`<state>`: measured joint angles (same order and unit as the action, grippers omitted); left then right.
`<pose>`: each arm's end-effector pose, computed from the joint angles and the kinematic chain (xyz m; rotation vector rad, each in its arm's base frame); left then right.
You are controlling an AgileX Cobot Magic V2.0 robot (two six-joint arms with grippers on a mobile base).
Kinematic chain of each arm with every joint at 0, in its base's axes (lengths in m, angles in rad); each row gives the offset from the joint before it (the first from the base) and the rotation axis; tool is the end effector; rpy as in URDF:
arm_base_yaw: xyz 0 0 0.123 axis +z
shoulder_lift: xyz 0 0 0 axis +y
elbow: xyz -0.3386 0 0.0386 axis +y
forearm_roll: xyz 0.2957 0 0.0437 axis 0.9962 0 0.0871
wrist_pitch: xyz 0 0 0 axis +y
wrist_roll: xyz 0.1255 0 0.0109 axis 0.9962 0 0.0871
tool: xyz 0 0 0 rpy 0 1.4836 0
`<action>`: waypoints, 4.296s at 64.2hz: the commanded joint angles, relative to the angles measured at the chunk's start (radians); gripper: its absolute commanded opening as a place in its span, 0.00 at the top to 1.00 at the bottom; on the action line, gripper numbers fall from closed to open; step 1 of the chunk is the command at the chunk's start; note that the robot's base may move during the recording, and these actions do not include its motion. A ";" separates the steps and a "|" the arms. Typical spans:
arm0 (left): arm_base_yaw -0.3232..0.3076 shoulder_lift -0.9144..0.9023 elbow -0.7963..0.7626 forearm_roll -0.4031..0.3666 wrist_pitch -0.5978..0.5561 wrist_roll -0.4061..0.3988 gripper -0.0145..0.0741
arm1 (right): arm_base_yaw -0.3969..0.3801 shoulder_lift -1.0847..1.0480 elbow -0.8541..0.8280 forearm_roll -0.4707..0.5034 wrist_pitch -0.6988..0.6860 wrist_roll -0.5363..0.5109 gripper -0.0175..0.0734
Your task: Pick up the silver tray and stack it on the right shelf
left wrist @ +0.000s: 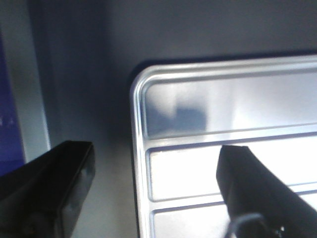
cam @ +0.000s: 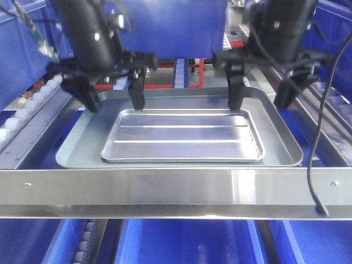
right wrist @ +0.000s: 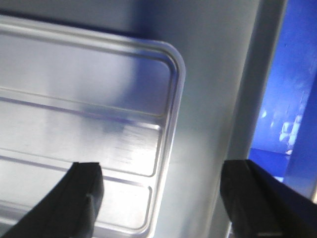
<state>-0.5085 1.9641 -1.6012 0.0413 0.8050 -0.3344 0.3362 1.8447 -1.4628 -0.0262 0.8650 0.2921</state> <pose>0.4531 -0.2483 0.2457 0.2603 2.6578 -0.2282 0.4442 0.1526 0.2534 -0.0780 2.7387 0.1459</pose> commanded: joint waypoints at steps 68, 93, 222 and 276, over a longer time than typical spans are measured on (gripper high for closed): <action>-0.003 -1.077 1.066 0.113 -0.595 -0.002 0.95 | 0.002 -0.942 0.857 -0.099 -0.445 -0.053 0.75; -0.003 -1.609 1.083 0.110 -0.400 -0.002 0.95 | 0.004 -1.605 0.943 -0.104 -0.365 -0.054 0.75; 0.507 -1.978 1.647 -0.105 -0.889 0.309 0.95 | 0.004 -1.697 0.943 -0.103 -0.313 -0.054 0.75; 0.507 -1.978 1.647 -0.105 -0.889 0.309 0.95 | -0.256 -1.704 1.108 -0.086 -0.607 -0.193 0.75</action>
<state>-0.0014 -0.0116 0.0291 -0.0571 0.0000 -0.0253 0.1545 0.1362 -0.3814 -0.1286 0.4298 0.1420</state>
